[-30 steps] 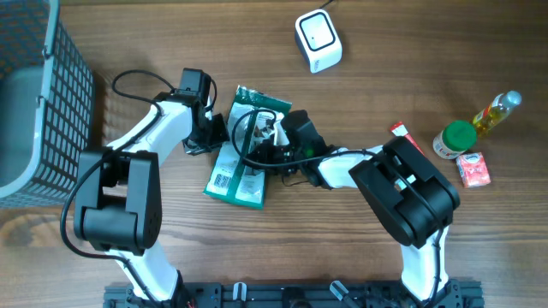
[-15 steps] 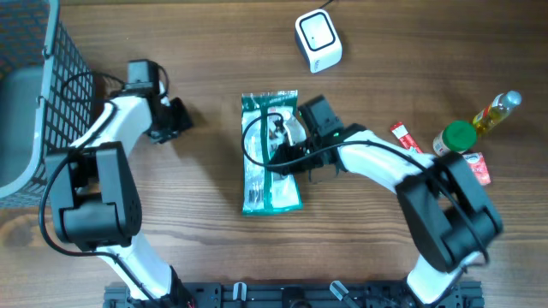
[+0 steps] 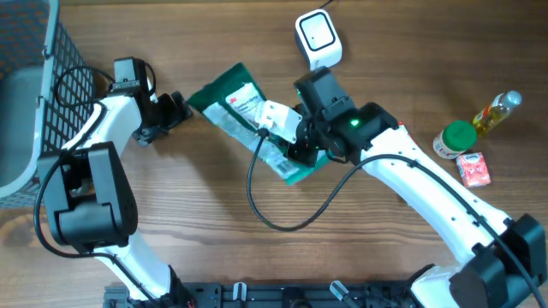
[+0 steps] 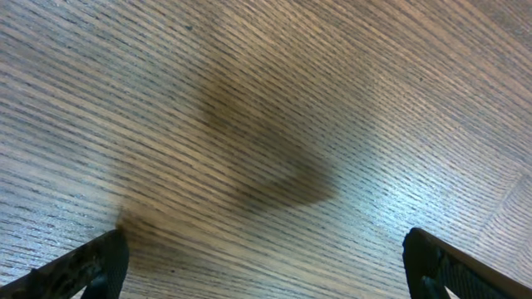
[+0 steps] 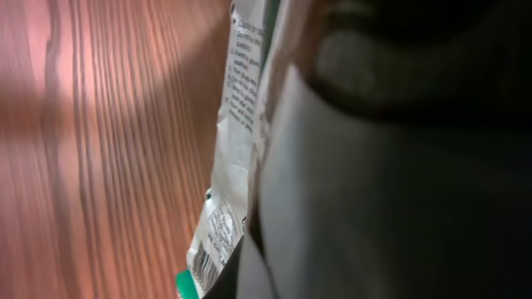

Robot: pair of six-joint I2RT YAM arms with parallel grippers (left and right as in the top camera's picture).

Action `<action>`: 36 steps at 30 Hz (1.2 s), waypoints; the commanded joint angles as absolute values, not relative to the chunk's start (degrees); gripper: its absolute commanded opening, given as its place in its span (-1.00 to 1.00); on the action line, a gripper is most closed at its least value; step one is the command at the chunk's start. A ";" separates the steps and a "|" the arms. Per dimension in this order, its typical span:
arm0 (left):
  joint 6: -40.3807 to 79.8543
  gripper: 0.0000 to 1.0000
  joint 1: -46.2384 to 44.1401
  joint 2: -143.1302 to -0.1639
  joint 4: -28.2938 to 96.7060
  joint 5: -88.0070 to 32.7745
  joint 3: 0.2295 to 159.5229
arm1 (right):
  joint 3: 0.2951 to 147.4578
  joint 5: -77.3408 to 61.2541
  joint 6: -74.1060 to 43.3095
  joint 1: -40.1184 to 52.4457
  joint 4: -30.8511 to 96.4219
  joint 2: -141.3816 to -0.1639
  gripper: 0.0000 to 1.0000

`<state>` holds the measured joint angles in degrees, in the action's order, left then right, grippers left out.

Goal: Scan the item barcode
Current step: 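Lift the gloves pack with the right gripper toward the scanner, then hold the gloves pack's barcode over the white scanner with the right gripper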

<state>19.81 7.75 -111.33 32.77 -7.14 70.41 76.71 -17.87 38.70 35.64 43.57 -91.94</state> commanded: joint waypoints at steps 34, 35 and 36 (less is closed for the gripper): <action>19.94 1.00 8.80 -113.03 33.21 -6.13 69.49 | 93.10 31.07 74.35 31.09 0.80 -112.12 -0.91; 19.94 1.00 8.80 -113.03 33.21 -6.13 69.49 | 93.10 31.09 74.26 30.41 -0.95 -113.19 -0.91; 19.94 1.00 8.80 -113.03 33.21 -6.13 69.49 | 93.10 31.09 73.36 29.89 -2.70 -114.06 -0.91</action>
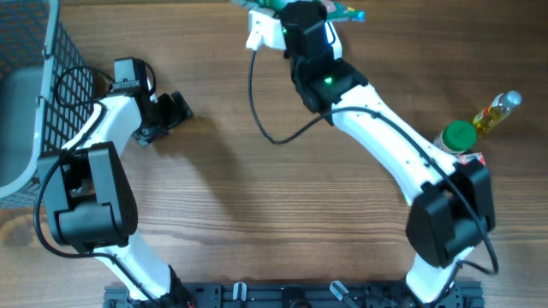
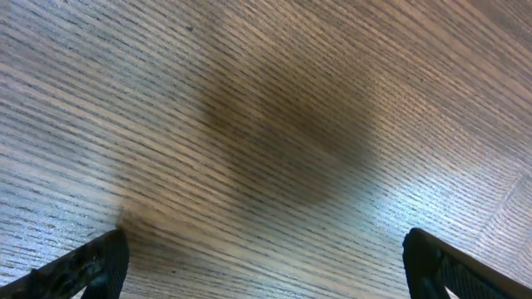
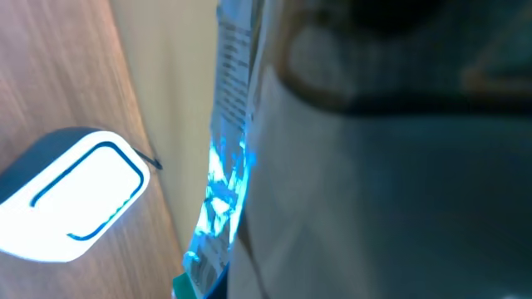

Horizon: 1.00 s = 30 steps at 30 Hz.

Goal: Scan the item barcode
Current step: 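Hold the gloves pack's barcode over the white scanner with the right gripper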

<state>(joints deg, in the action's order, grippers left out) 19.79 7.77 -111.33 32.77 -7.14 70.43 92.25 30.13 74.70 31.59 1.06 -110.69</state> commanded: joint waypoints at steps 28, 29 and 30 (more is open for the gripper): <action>19.94 1.00 8.80 -113.03 33.21 -6.13 69.49 | 93.10 23.11 36.16 30.15 -5.87 -125.82 -0.92; 19.94 1.00 8.80 -113.03 33.21 -6.13 69.49 | 93.10 21.21 34.44 30.15 -4.38 -125.80 -0.91; 19.94 1.00 8.80 -113.03 33.21 -6.13 69.49 | 93.10 19.35 33.80 30.15 -3.20 -125.80 -0.92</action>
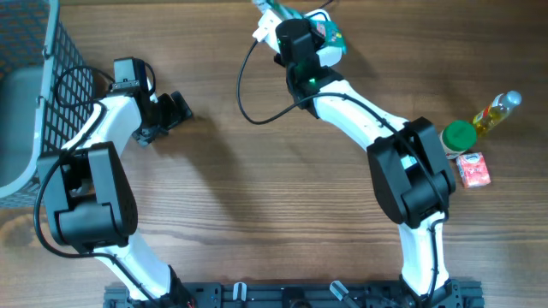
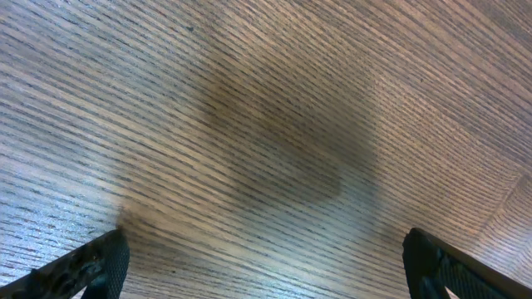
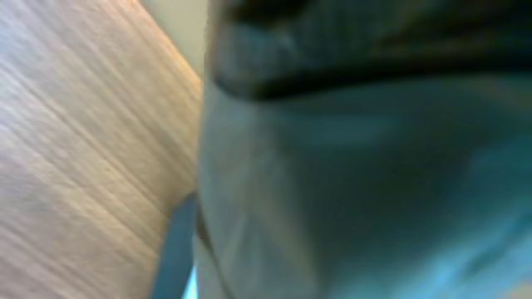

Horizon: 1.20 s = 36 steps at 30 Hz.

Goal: Scan the item barcode
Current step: 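Hold the gloves pack's barcode over the white scanner with the right gripper, then lower the gloves pack to the table centre and open the right gripper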

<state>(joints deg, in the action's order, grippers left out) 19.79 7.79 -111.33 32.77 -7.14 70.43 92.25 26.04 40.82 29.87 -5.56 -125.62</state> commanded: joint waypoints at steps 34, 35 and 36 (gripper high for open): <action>19.94 1.00 8.80 -113.03 33.21 -6.13 69.49 | 93.10 20.60 22.37 26.83 7.05 -108.55 -0.91; 19.94 1.00 8.80 -113.03 33.19 -6.13 69.49 | 93.10 17.26 22.28 26.83 11.73 -106.63 -0.91; 19.94 1.00 8.80 -113.03 33.19 -6.13 69.49 | 93.10 9.85 22.24 26.83 20.67 -103.63 -0.91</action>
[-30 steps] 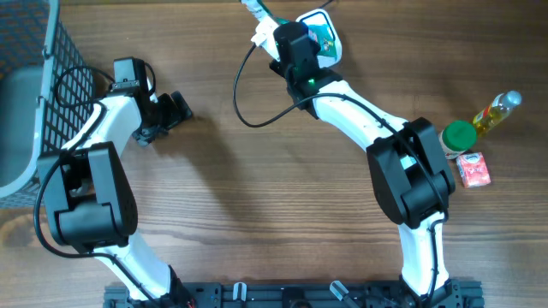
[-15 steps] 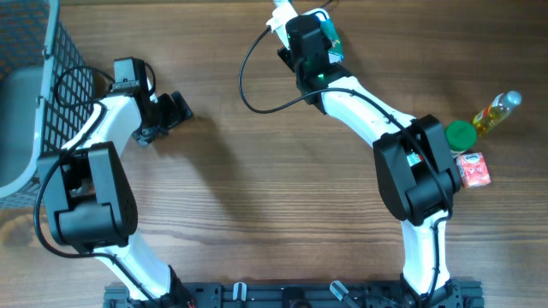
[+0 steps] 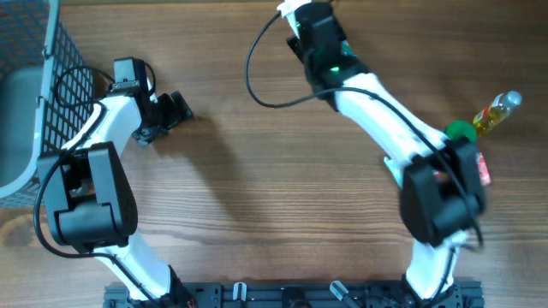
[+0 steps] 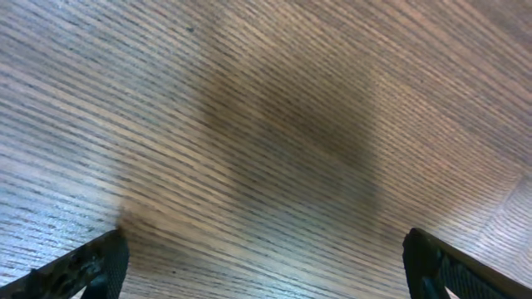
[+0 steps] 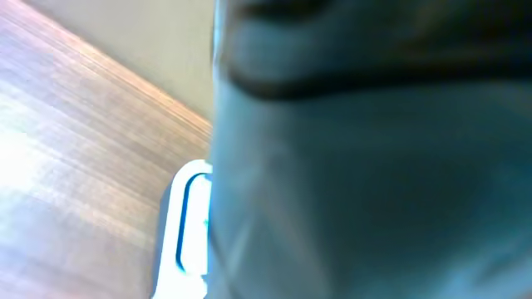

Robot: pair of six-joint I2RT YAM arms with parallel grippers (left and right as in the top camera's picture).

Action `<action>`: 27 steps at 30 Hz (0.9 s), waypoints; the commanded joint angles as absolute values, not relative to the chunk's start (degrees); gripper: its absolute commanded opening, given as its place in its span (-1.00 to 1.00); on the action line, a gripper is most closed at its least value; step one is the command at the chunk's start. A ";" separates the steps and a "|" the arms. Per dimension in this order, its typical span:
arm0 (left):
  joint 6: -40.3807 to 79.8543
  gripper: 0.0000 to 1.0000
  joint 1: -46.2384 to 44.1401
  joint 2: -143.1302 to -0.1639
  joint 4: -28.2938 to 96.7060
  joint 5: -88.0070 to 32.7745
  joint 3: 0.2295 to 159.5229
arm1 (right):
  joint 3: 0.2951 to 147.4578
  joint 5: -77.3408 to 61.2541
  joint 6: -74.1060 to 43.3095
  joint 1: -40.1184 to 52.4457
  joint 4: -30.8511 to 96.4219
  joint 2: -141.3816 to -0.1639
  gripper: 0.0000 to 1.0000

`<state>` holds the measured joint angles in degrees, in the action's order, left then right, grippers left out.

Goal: Scan the item barcode
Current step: 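Lower the gloves pack to the table centre and open the right gripper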

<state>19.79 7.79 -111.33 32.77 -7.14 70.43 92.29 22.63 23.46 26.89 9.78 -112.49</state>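
Observation:
My right gripper [image 3: 306, 15] is at the far edge of the table, top centre of the overhead view, its arm covering the spot below it. A blurred grey-teal surface, the packet [image 5: 366, 166] held close to the lens, fills most of the right wrist view, and my own fingers are hidden behind it. Just left of the packet shows the white scanner [image 5: 187, 241] with its blue outline. In the overhead view both packet and scanner are hidden under the arm. My left gripper [image 3: 175, 109] stands open over bare wood, nothing between its fingertips [image 4: 91, 266].
A wire basket [image 3: 51, 51] stands at the far left. At the right edge are an oil bottle [image 3: 497, 111], a green-capped jar [image 3: 460, 130] and a pink packet [image 3: 481, 167], partly covered by my right arm. A black cable [image 3: 257, 77] loops beside the arm.
My right gripper has shifted a little to the right along the far edge. The scanner's white face now shows beside the packet in the right wrist view. The left arm has not moved.
My right gripper first held the green packet low over the middle of the table, near the scanner. Then the packet was at the far edge, lit blue beside the scanner. It has stayed over the scanner since. My left gripper has rested open throughout.

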 commanded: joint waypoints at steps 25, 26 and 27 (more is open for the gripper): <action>19.94 1.00 8.80 -113.03 33.21 -6.13 69.49 | 75.44 -7.42 0.99 26.79 47.33 -102.02 0.99; 19.94 1.00 8.80 -113.03 33.19 -6.13 69.49 | 75.44 -0.95 -5.41 26.74 47.00 -102.02 0.99; 19.94 1.00 8.80 -113.03 33.21 -6.13 69.49 | 75.44 2.98 -9.61 26.74 47.00 -102.02 1.00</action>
<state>19.81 7.79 -111.33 32.82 -7.11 70.46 75.83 -13.21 5.93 26.85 47.40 -101.27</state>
